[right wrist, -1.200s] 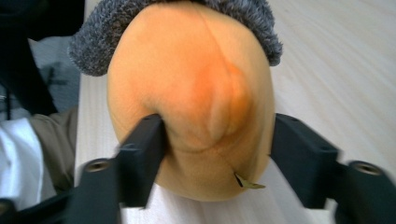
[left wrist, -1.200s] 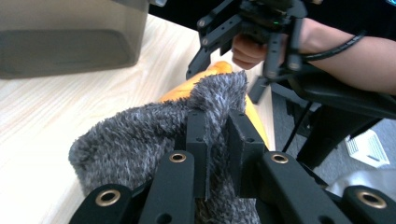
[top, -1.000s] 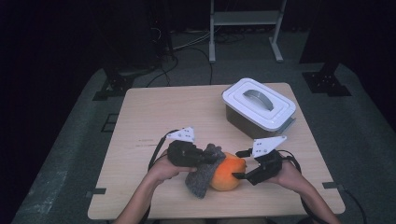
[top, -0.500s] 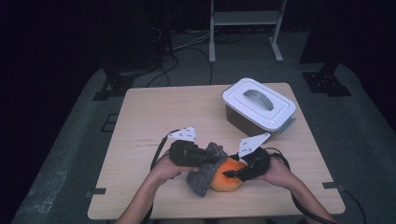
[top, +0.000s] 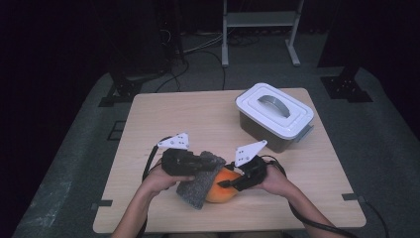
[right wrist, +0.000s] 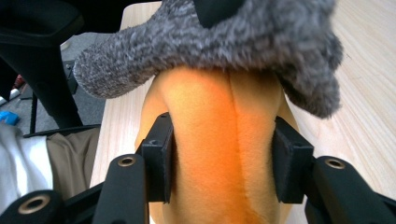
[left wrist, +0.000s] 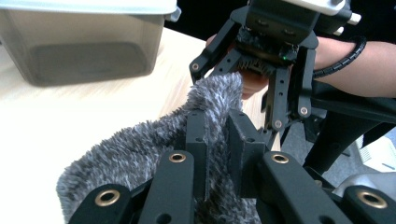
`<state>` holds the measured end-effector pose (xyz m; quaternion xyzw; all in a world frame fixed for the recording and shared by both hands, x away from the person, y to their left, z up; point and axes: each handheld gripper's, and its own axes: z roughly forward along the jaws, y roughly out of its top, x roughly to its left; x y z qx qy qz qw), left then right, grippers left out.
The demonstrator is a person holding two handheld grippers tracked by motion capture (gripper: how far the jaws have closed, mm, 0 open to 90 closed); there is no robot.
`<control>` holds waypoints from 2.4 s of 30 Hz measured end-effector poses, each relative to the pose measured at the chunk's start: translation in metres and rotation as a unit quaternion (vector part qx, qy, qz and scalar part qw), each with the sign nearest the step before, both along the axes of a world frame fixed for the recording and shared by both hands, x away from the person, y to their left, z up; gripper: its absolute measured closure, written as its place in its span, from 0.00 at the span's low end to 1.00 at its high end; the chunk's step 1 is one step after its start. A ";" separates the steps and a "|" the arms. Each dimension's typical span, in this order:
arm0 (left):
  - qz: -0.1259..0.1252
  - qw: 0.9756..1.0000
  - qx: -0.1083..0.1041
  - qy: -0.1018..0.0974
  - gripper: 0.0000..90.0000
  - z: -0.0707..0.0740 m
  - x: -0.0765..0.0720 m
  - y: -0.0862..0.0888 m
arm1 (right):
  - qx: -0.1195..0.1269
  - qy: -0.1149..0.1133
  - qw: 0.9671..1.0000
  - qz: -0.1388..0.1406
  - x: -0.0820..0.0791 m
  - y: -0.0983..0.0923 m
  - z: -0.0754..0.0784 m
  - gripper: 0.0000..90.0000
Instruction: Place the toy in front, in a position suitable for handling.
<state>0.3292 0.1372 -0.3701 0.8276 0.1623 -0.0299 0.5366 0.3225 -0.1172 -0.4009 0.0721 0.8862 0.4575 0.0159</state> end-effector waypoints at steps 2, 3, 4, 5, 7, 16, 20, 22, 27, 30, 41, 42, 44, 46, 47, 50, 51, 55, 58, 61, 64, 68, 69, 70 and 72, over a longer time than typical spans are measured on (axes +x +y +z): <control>0.001 1.000 -0.007 0.004 0.89 -0.003 0.001 0.001 | -0.003 0.000 1.000 -0.001 0.001 -0.006 -0.002 0.53; 0.002 1.000 -0.009 0.007 0.88 -0.004 0.001 0.001 | -0.005 0.001 1.000 -0.001 0.001 -0.010 -0.002 0.53; 0.001 1.000 -0.010 0.007 0.88 -0.004 0.002 0.000 | -0.007 0.001 1.000 -0.001 0.001 -0.014 -0.003 0.52; 0.001 1.000 -0.010 0.009 0.88 -0.006 0.002 0.000 | -0.008 0.001 1.000 -0.001 0.002 -0.018 -0.004 0.52; 0.002 1.000 -0.002 0.010 0.88 -0.008 0.002 -0.003 | -0.009 0.005 1.000 -0.005 0.002 -0.028 -0.006 0.52; -0.001 1.000 -0.004 0.026 0.88 -0.021 0.006 -0.019 | -0.005 0.029 0.999 -0.040 0.000 -0.058 -0.017 0.37; -0.001 1.000 0.001 0.023 0.88 -0.020 0.006 -0.027 | -0.027 0.034 0.997 -0.068 -0.008 -0.061 -0.007 0.29; -0.003 1.000 0.003 0.022 0.88 -0.020 0.006 -0.028 | -0.026 0.032 0.997 -0.072 -0.011 -0.062 -0.003 0.29; -0.010 1.000 0.010 0.017 0.88 -0.017 0.002 -0.040 | -0.026 0.022 0.996 -0.085 -0.019 -0.052 0.010 0.28; -0.009 1.000 0.020 0.012 0.88 -0.016 0.001 -0.042 | -0.044 0.018 0.995 -0.088 -0.018 -0.040 0.008 0.30; 0.013 1.000 0.002 0.008 0.88 -0.006 0.002 -0.020 | 0.028 0.011 0.998 -0.061 -0.008 -0.035 0.002 0.60; 0.013 1.000 0.002 0.008 0.88 -0.006 0.002 -0.020 | 0.033 0.009 0.998 -0.055 -0.006 -0.032 0.002 0.61; 0.011 1.000 0.007 -0.003 0.88 0.002 0.000 -0.018 | 0.036 0.008 0.998 -0.041 -0.005 -0.024 0.001 0.61; 0.014 1.000 0.016 -0.005 0.88 0.002 -0.001 -0.015 | 0.037 0.004 0.999 -0.029 -0.004 -0.017 -0.001 0.61; 0.015 1.000 0.019 -0.002 0.88 0.000 0.000 -0.014 | 0.033 0.002 0.999 -0.026 -0.004 -0.015 -0.002 0.61; 0.020 1.000 0.020 0.004 0.88 -0.006 0.001 -0.010 | 0.027 -0.006 0.999 -0.016 -0.003 -0.016 -0.004 0.61; 0.024 0.999 0.022 0.007 0.88 -0.010 0.001 -0.007 | 0.018 -0.010 1.000 -0.008 -0.002 -0.020 -0.005 0.60; 0.026 0.999 0.044 0.000 0.88 -0.012 -0.001 -0.006 | 0.014 -0.008 1.000 -0.006 -0.001 -0.032 -0.010 0.60; 0.027 0.998 0.056 0.001 0.88 -0.014 -0.002 -0.005 | 0.013 -0.001 1.000 -0.016 0.001 -0.045 -0.014 0.59; 0.030 0.998 0.056 0.006 0.88 -0.018 0.000 -0.006 | 0.021 0.020 0.999 -0.029 0.004 -0.058 -0.020 0.57; 0.023 0.998 0.049 0.013 0.88 -0.020 0.000 -0.012 | 0.027 0.037 0.998 -0.037 0.007 -0.066 -0.025 0.53; 0.017 0.999 0.050 0.015 0.88 -0.020 0.000 -0.018 | 0.008 0.058 0.997 -0.056 0.007 -0.067 -0.023 0.36; 0.017 0.999 0.048 0.016 0.88 -0.019 0.000 -0.019 | 0.000 0.060 0.996 -0.062 0.007 -0.067 -0.021 0.33; 0.015 0.999 0.047 0.017 0.88 -0.019 -0.001 -0.019 | -0.004 0.059 0.996 -0.068 0.005 -0.067 -0.018 0.32; 0.012 0.999 0.046 0.016 0.88 -0.019 -0.002 -0.022 | -0.009 0.058 0.996 -0.069 0.001 -0.065 -0.013 0.30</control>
